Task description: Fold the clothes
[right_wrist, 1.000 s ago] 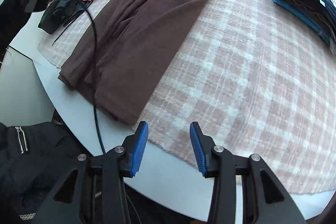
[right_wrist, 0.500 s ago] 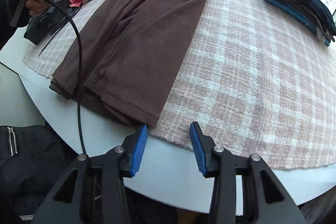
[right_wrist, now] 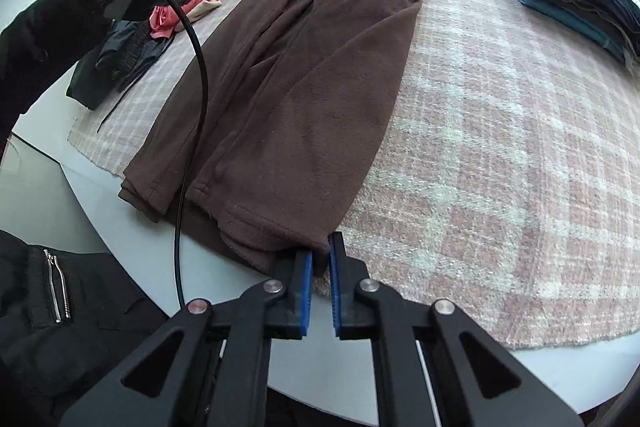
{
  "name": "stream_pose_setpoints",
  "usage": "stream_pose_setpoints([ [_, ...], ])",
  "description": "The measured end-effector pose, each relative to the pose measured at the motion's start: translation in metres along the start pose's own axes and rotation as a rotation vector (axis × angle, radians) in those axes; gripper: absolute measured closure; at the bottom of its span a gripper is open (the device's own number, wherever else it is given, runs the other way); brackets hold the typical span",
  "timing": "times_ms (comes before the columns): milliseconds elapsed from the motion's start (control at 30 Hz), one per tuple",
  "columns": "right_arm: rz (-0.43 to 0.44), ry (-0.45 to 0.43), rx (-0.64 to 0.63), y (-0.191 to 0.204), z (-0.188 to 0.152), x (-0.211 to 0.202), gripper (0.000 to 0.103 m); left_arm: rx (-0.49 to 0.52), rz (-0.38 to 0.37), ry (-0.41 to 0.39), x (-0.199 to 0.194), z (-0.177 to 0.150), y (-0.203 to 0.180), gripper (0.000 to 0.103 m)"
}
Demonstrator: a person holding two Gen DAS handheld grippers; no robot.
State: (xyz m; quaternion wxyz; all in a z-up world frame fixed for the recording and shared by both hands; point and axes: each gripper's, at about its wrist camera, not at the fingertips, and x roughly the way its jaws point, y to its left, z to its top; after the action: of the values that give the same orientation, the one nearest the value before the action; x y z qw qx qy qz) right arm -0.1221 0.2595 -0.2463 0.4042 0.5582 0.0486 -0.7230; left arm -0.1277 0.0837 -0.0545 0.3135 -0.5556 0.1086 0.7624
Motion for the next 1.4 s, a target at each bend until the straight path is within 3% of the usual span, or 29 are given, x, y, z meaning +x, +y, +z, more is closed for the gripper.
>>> stream_pose_setpoints([
  [233,-0.02,-0.019,0.054,-0.001,-0.004,0.002,0.091,0.041,0.028,0.058,0.027,0.016,0.01,0.08],
  [300,-0.032,-0.018,0.067,-0.006,-0.008,-0.005,0.077,0.055,0.033,0.058,0.026,0.015,0.01,0.08],
  [367,-0.057,-0.021,0.064,-0.005,-0.01,-0.006,0.07,0.073,0.04,0.061,0.026,0.014,0.009,0.08],
  [467,-0.01,-0.08,0.058,-0.013,-0.016,-0.021,0.07,0.063,0.034,0.067,0.027,0.014,0.012,0.08],
  [533,0.019,-0.095,0.062,-0.016,-0.015,-0.024,0.076,0.045,0.024,0.071,0.029,0.015,0.015,0.08],
  [567,0.02,-0.096,0.063,-0.02,-0.015,-0.027,0.098,0.04,0.022,0.072,0.029,0.014,0.016,0.08],
  [667,0.059,-0.12,0.085,-0.018,-0.013,-0.03,0.099,0.028,0.029,0.064,0.028,0.014,0.02,0.078],
  [833,0.154,-0.19,0.12,-0.042,-0.034,-0.087,0.099,-0.009,0.024,0.054,0.023,0.013,0.034,0.08],
  [967,0.152,-0.118,0.174,-0.047,-0.038,-0.054,0.099,-0.02,0.022,0.054,0.022,0.013,0.036,0.08],
  [1100,0.163,-0.105,0.209,-0.048,-0.047,-0.047,0.099,-0.009,0.035,0.05,0.022,0.014,0.033,0.08],
  [1267,0.089,-0.145,0.106,-0.034,-0.03,-0.056,0.099,0.019,0.031,0.03,0.012,0.021,0.025,0.079],
  [1400,0.024,-0.122,0.118,-0.033,-0.032,-0.048,0.094,0.058,0.024,0.026,0.009,0.027,0.014,0.079],
])
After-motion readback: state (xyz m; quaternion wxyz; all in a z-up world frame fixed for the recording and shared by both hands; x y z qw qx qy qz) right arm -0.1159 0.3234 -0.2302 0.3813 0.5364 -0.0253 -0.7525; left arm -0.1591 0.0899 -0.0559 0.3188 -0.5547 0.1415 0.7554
